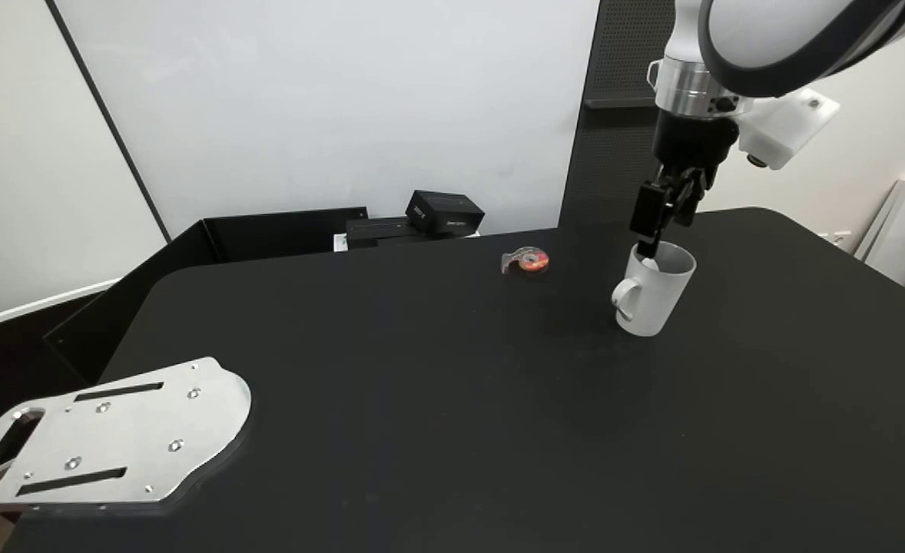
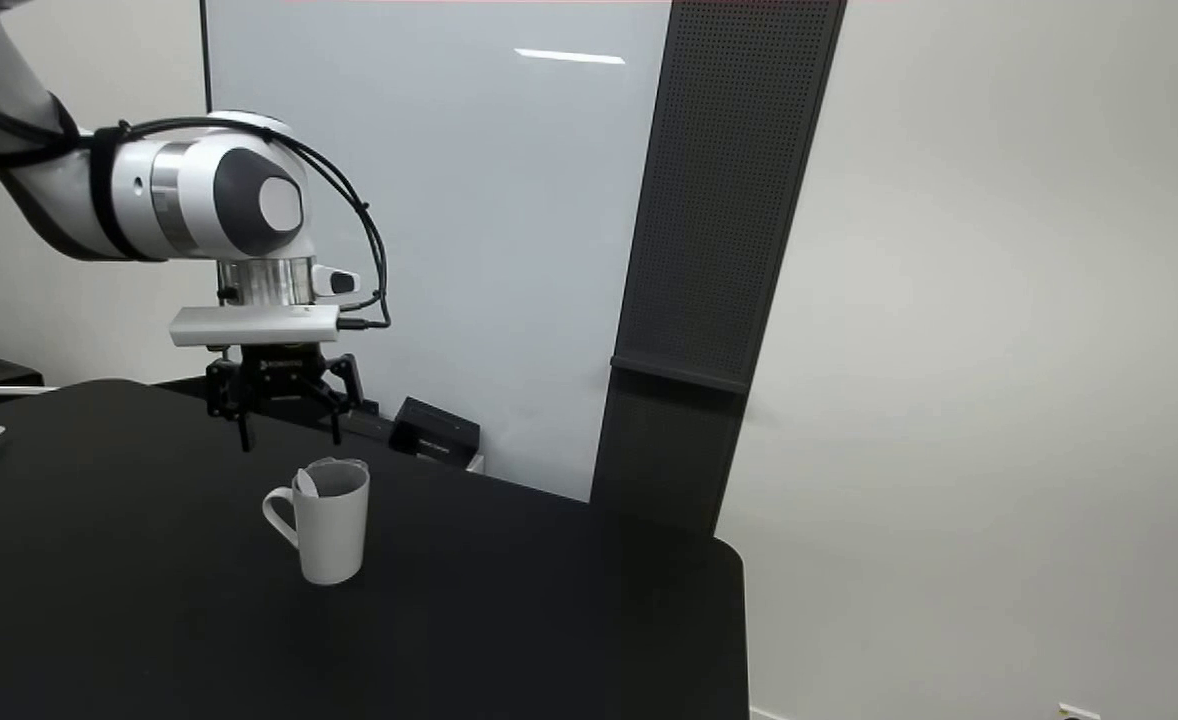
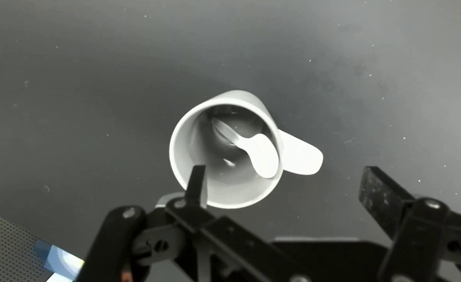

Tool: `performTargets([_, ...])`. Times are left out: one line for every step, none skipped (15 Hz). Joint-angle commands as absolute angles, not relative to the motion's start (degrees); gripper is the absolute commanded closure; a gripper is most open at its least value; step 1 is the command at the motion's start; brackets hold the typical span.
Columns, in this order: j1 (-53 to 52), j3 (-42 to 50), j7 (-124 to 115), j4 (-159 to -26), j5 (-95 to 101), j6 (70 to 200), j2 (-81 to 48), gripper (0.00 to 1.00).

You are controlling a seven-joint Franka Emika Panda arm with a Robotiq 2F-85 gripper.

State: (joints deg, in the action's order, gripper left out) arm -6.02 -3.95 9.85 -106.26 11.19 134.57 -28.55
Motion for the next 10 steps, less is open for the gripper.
performTargets([-6.09,-3.87,8.79,-104.63,10.89,135.93,-29.91,0.00])
performTargets([-6.11,-3.87,8.80,-104.56,10.89,136.28,-30.15,0.00])
performTargets([-6.12,-3.86,8.80,-104.48,10.85,136.55,-30.38,0.00])
performTargets([-6.10,-3.88,8.84,-104.37,10.78,136.73,-30.62,0.00])
performTargets([-6.06,-3.93,8.93,-104.31,10.69,136.91,-30.83,0.00])
performTargets([-6.11,-3.91,8.88,-104.17,10.69,136.88,-31.10,0.00])
performTargets([-6.13,-3.90,8.87,-104.06,10.68,136.96,-31.34,0.00])
performTargets([-6.14,-3.90,8.86,-104.01,10.68,137.01,-31.51,0.00])
performTargets([-6.18,-3.87,8.83,-103.93,10.71,137.04,-31.70,0.00])
performTargets([-6.18,-3.87,8.84,-103.84,10.70,137.07,-31.90,0.00])
